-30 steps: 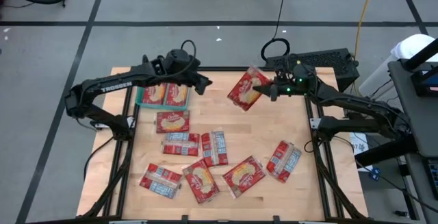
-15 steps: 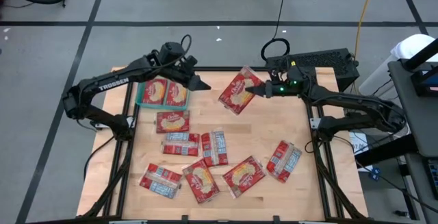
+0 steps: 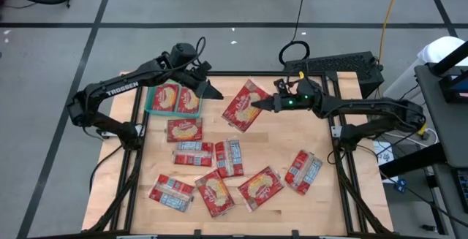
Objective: Sort popcorn bags into baskets
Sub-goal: Put the red popcorn bag into the blue bin
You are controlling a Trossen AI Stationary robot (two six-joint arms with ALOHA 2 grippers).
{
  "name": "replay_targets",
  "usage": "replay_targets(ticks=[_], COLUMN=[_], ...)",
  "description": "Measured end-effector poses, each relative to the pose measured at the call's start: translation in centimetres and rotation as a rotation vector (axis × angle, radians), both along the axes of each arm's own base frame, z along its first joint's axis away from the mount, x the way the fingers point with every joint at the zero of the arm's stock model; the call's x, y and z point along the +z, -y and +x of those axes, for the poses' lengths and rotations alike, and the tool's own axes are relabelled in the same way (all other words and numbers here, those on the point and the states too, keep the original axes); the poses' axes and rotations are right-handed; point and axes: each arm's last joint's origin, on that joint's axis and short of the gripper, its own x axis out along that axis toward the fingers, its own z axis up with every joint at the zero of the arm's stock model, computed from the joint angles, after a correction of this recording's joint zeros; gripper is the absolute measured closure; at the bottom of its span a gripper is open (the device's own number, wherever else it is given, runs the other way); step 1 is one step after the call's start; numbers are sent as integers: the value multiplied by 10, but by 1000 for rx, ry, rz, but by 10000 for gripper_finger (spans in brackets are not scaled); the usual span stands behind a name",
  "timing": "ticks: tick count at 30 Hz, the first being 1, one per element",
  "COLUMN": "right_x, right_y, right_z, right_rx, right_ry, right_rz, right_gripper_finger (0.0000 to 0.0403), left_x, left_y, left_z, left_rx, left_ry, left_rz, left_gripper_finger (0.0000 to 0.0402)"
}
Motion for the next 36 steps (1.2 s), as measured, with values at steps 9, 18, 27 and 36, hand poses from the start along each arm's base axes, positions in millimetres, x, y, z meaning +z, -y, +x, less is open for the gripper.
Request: replay_targets(ticks=[9,18,27,36], right_x=[3,4,4,4], right_y=[9,12,12,12], right_z=[30,41,42,42], right_rx=[8,14,14,16], right_ry=[-17,9,19,18], right_rz=[3,-18,-37,-84], right_gripper_finger=[385,385,385,385], left_x=[-13,-8,-8,-7], left_y=[-5,-6,-5,-4], left_z=[10,11,12,13], left_rx=[0,-1,-8,-24], left_ry=[-33,12,16,42], left_rz=[-23,12,17,56], left_gripper_finger=[151,151,196,312])
